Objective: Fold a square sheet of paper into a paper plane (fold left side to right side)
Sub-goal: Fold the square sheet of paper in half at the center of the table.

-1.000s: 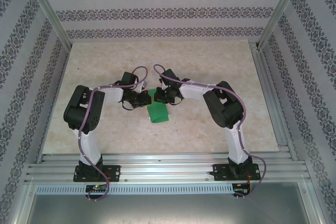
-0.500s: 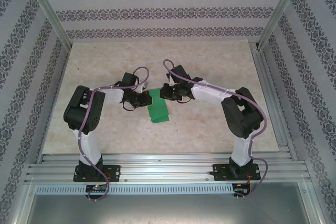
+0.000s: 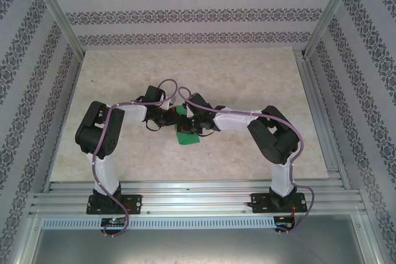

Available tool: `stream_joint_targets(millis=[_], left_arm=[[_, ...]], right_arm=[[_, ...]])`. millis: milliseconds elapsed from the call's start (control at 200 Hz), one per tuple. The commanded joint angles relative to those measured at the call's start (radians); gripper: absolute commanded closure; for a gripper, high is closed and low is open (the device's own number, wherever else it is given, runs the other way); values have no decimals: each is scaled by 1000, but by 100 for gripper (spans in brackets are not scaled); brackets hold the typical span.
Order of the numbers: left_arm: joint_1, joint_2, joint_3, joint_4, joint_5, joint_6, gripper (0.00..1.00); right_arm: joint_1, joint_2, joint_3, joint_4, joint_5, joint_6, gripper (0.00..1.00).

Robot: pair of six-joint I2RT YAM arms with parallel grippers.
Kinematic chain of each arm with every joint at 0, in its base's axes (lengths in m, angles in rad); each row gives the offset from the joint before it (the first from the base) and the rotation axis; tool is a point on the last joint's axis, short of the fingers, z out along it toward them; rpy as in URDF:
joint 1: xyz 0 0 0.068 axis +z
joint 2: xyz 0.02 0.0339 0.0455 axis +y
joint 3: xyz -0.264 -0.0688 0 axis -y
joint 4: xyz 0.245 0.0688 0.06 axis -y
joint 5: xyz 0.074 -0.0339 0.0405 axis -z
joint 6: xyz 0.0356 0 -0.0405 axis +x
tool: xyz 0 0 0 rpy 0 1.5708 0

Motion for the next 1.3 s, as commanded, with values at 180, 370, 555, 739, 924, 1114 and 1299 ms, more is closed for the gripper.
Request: stream_joint_targets(millis=[180,370,555,739,924,1114,1299], left_arm=[[-20,46,-31,-118,-103,37,96],[-19,49,-29,-119,-104,36,96],[-19,48,-31,-117,-107,36,97],[-20,47,-35,-115,-109,32,97],[-20,47,-27,-129,-122,40,97],[-20,46,-23,-133,-129,42,97],[-19,42,-24,-136,-134,44,97]], right_arm=[[31,65,70,-51,57,-40,99],[53,81,50,-48,43,-38,98],[74,85,29,-46,39,-29,98],[81,83,-24,-45,51,-3,97],[88,83,-66,-34,43,13,98],[136,48,-119,-43,39,29,97],[171,-9,-206,-2,53,75,97]])
